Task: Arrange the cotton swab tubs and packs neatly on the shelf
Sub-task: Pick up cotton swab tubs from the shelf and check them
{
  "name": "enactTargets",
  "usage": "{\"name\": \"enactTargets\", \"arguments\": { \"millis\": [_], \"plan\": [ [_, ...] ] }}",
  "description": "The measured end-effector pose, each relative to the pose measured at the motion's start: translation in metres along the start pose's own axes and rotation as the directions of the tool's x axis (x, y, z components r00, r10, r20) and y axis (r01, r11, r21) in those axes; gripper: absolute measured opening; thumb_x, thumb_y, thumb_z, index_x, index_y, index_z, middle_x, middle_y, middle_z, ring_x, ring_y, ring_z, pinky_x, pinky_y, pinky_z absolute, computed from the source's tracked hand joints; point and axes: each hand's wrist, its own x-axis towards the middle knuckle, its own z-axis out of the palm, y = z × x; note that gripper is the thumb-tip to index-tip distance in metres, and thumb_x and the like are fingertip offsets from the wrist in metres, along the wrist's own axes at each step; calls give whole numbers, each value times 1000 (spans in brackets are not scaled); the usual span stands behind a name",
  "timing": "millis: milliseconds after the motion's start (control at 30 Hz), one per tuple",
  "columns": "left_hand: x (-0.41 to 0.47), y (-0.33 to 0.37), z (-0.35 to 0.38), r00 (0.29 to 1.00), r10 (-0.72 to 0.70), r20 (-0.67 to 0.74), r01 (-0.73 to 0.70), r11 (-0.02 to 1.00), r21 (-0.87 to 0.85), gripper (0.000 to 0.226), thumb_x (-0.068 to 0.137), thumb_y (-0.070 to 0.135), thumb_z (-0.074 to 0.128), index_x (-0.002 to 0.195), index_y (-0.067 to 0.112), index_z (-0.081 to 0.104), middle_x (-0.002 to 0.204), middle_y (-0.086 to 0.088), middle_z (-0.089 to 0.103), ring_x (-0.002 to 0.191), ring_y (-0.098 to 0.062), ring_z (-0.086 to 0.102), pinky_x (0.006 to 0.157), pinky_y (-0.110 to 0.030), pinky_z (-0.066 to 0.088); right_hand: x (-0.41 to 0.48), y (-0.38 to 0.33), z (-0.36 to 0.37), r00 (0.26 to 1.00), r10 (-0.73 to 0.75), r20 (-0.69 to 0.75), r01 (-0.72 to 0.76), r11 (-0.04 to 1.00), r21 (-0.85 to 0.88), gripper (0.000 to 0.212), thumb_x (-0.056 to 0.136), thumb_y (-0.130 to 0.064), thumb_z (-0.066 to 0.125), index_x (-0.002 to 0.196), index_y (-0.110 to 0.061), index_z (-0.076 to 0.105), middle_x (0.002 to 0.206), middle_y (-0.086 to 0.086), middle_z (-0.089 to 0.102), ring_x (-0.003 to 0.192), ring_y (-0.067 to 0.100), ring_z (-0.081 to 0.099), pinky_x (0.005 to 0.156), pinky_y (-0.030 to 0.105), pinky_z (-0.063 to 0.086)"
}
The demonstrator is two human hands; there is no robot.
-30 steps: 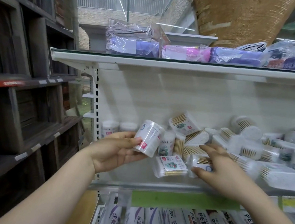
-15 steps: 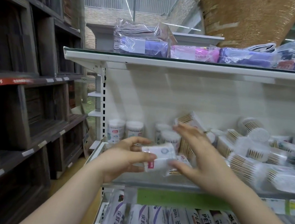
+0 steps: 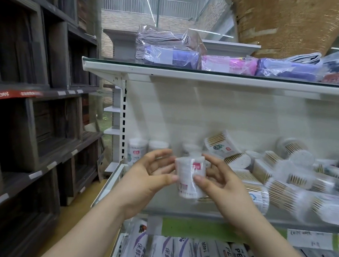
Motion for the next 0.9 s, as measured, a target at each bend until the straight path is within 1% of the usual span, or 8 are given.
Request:
{"name": "enactTargets", "arguments": {
  "millis": [100,167,233,333,400,567,667,900],
  "plan": [
    [-2,1,1,998,19,61,-21,1000,21,76,61,-4,78,130,15,51,128,-6,62,117,-16,60,98,-34,49,0,-1,1,997,78,14,-77,929,362,55,69,-18,70,121,-25,54,101,9,74,93,24,70,83,39,56],
    [-4,2,4,993,24,111,-34,996,86,75,65,-2,78,132,18,51,130,-1,61,119,-16,58,101,-38,47,1,1,1,996,85,41,-94,846,526,65,56,-22,81,115,-23,56,100,14,73,91,26,71,77,38,59],
    [-5,1,6,989,27,145,-44,992,118,74,66,0,76,133,20,51,132,4,59,122,-14,56,102,-37,46,1,1,0,993,100,67,-120,782,611,85,39,-26,92,116,-19,58,102,16,72,92,28,71,72,36,59],
    [-7,2,8,986,33,161,-52,992,116,77,66,-5,76,133,21,50,133,7,59,124,-11,54,99,-32,47,2,2,-2,989,122,84,-146,727,671,93,40,-23,91,126,-14,53,106,17,71,94,30,70,70,37,59],
    [-9,3,10,986,43,161,-62,991,118,79,64,-5,77,132,22,50,131,10,60,123,-9,54,97,-29,49,2,0,-2,988,125,85,-149,714,684,89,45,-20,87,127,-13,52,105,17,72,93,30,71,69,37,59],
    [-13,6,16,986,73,153,-96,984,147,82,63,-3,78,134,23,46,127,13,62,119,-8,57,95,-27,49,-1,-5,2,994,93,52,-103,728,678,88,33,-23,95,112,-15,56,107,22,69,96,34,69,68,39,59],
    [-16,8,19,983,109,145,-127,984,123,81,66,0,76,137,21,43,128,8,62,118,-11,59,92,-26,51,-5,-13,6,998,55,29,-60,768,637,79,40,-22,91,110,-16,54,105,22,69,95,34,69,70,39,59],
    [-25,8,14,969,144,200,-149,989,13,84,65,-2,74,139,21,42,134,-3,58,120,-21,58,90,-27,51,-23,-39,7,990,-130,-54,139,964,225,58,55,-29,84,107,-34,59,96,-2,72,88,18,72,73,29,59]
  ]
}}
